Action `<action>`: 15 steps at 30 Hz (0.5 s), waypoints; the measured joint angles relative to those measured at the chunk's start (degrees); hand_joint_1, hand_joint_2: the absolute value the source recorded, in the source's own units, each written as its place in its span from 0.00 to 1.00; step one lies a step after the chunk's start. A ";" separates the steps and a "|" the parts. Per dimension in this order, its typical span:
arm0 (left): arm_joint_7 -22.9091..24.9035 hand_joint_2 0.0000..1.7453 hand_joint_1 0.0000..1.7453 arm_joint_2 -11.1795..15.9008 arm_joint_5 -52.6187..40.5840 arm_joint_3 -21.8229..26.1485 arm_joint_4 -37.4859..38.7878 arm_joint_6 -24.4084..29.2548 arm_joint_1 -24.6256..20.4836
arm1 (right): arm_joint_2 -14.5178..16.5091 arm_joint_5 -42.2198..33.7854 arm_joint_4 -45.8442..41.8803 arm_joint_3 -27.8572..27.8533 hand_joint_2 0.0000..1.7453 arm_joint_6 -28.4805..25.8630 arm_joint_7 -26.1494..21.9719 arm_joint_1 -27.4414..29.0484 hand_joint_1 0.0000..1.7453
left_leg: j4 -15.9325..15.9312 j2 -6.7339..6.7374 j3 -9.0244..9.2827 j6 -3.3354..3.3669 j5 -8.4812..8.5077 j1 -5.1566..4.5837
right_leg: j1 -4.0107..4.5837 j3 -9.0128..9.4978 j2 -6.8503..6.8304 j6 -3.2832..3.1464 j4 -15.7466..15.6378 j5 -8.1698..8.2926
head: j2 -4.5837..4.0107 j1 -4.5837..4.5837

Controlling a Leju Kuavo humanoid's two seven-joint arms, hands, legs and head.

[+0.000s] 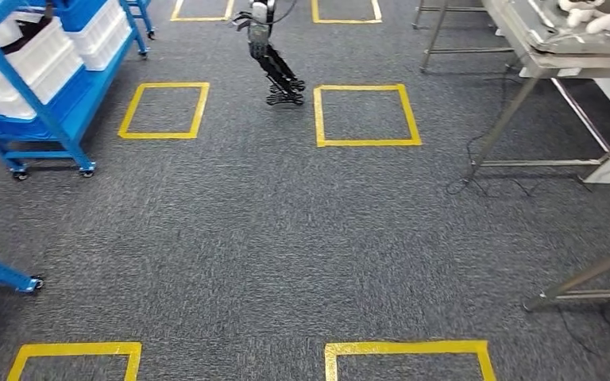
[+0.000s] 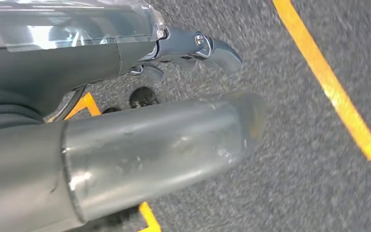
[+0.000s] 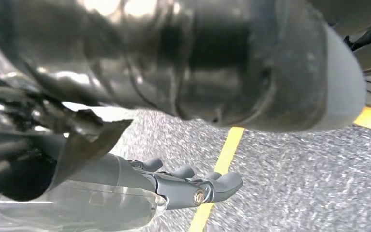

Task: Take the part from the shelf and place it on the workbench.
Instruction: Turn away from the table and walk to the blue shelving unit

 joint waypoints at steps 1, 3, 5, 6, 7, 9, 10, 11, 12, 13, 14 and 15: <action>-0.03 0.00 0.00 0.01 -0.05 0.02 0.01 -0.10 -0.05 | 0.00 0.00 0.01 0.00 0.00 0.01 0.00 -0.03 0.00 | -3.03 0.92 1.65 0.21 1.03 -0.04 | 0.04 0.05 -0.53 0.37 0.40 -0.37 | 0.00 0.01; -0.03 0.00 0.00 0.02 -0.24 0.12 0.03 -0.36 -0.10 | -0.01 -0.01 0.02 0.00 0.00 0.12 -0.01 -0.19 0.00 | -4.96 1.50 2.55 0.95 1.31 -0.29 | 0.19 0.19 -1.36 1.03 0.83 -0.79 | 0.00 0.01; -0.02 0.00 0.00 0.02 -0.49 0.43 0.03 -0.53 -0.07 | 0.01 -0.02 0.02 0.00 0.00 0.24 -0.04 -0.50 0.00 | -5.25 0.39 2.43 1.70 1.59 -0.31 | -0.01 0.48 -1.77 1.66 0.91 -1.04 | 0.00 0.01; -0.01 0.00 0.00 0.01 -0.62 0.61 0.03 -0.61 -0.07 | 0.02 -0.02 0.02 0.00 0.00 0.27 -0.04 -0.59 0.00 | -5.48 -0.10 2.49 2.08 1.75 -0.26 | -0.19 0.42 -0.98 1.99 1.41 -1.58 | 0.00 0.01; -0.01 0.00 0.00 0.01 -0.68 0.79 0.03 -0.66 -0.11 | 0.02 -0.03 0.03 0.00 0.00 0.28 -0.05 -0.61 0.00 | -5.72 -0.59 2.55 2.44 1.97 -0.16 | -0.35 -0.12 0.33 2.26 2.80 -2.72 | 0.00 0.01; -0.01 0.00 0.00 0.01 -0.86 1.01 0.04 -0.80 -0.28 | 0.03 -0.07 0.08 0.00 0.00 0.28 -0.04 -0.50 0.00 | -5.90 -1.66 2.45 2.91 2.26 -0.13 | -0.59 -3.14 3.35 2.53 9.17 -6.45 | 0.00 0.02; -0.01 0.00 0.00 0.01 -0.96 1.09 0.05 -0.92 -0.38 | 0.03 -0.08 0.13 0.00 0.00 0.28 -0.02 -0.46 0.00 | -5.88 -2.30 2.30 3.03 2.33 -0.18 | -0.64 -5.10 4.02 2.57 13.01 -8.12 | 0.00 0.03; -0.02 0.00 0.00 0.01 -1.07 1.17 0.08 -1.07 -0.47 | 0.04 -0.10 0.19 0.00 0.00 0.28 0.02 -0.42 0.00 | -5.86 -3.01 2.22 3.09 2.38 -0.24 | -0.67 -6.67 4.29 2.59 15.94 -8.94 | 0.00 0.03; -0.03 0.00 0.00 0.01 -1.19 1.28 0.11 -1.23 -0.52 | 0.04 -0.13 0.25 0.00 0.00 0.28 0.07 -0.39 0.00 | -5.82 -3.75 2.21 3.11 2.39 -0.27 | -0.67 -7.31 4.38 2.56 16.88 -8.50 | 0.00 0.03; -0.05 0.00 0.00 0.01 -1.31 1.42 0.16 -1.42 -0.55 | 0.04 -0.15 0.30 0.00 0.00 0.28 0.11 -0.38 0.00 | -5.75 -4.54 2.27 3.10 2.39 -0.29 | -0.68 -6.89 4.52 2.47 15.60 -6.90 | 0.00 0.03; -0.10 0.00 0.00 0.01 -1.45 1.57 0.22 -1.61 -0.60 | 0.04 -0.16 0.34 0.00 0.00 0.28 0.15 -0.36 0.00 | -5.68 -5.33 2.37 3.05 2.37 -0.28 | -0.71 -5.57 4.99 2.33 12.43 -4.55 | 0.00 0.03; -0.15 0.00 0.00 0.00 -1.60 1.74 0.29 -1.79 -0.66 | 0.03 -0.17 0.37 -0.01 0.00 0.28 0.16 -0.29 0.00 | -5.58 -6.07 2.38 2.94 2.34 -0.26 | -0.78 -3.86 6.29 2.12 8.49 -2.46 | 0.00 0.03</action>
